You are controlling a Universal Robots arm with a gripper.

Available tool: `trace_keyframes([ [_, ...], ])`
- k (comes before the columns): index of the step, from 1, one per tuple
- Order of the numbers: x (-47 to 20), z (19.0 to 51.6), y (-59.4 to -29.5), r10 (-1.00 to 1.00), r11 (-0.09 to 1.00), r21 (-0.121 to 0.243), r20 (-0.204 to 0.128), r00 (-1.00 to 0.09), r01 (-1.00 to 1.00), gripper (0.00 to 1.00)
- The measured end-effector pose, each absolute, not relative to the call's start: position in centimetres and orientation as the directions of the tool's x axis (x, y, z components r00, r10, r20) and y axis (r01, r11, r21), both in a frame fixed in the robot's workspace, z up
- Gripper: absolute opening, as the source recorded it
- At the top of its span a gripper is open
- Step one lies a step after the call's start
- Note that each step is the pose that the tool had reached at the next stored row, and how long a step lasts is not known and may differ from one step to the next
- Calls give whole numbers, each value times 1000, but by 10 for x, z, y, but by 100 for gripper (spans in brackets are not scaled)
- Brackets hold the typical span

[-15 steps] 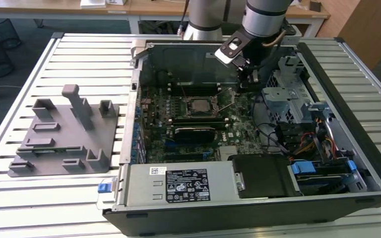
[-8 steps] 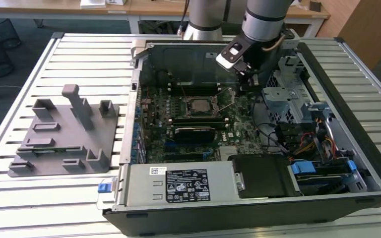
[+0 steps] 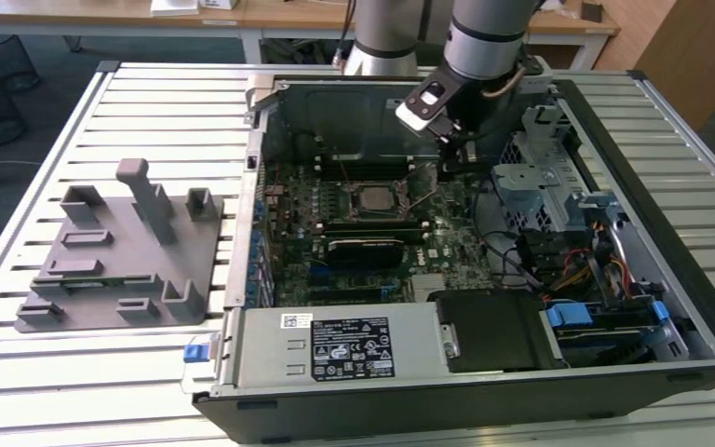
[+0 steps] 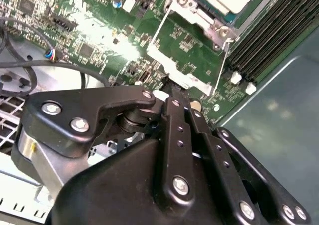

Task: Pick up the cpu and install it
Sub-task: 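Close the cpu cover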

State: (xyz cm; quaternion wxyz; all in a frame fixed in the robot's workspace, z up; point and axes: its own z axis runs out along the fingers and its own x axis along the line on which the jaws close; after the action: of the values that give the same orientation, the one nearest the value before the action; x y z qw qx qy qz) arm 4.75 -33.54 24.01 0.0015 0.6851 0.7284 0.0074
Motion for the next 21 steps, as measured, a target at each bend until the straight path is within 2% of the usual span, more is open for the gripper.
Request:
trace_keyframes([
  [21,24,239,-335,998,61,13,8,-61,998,11],
])
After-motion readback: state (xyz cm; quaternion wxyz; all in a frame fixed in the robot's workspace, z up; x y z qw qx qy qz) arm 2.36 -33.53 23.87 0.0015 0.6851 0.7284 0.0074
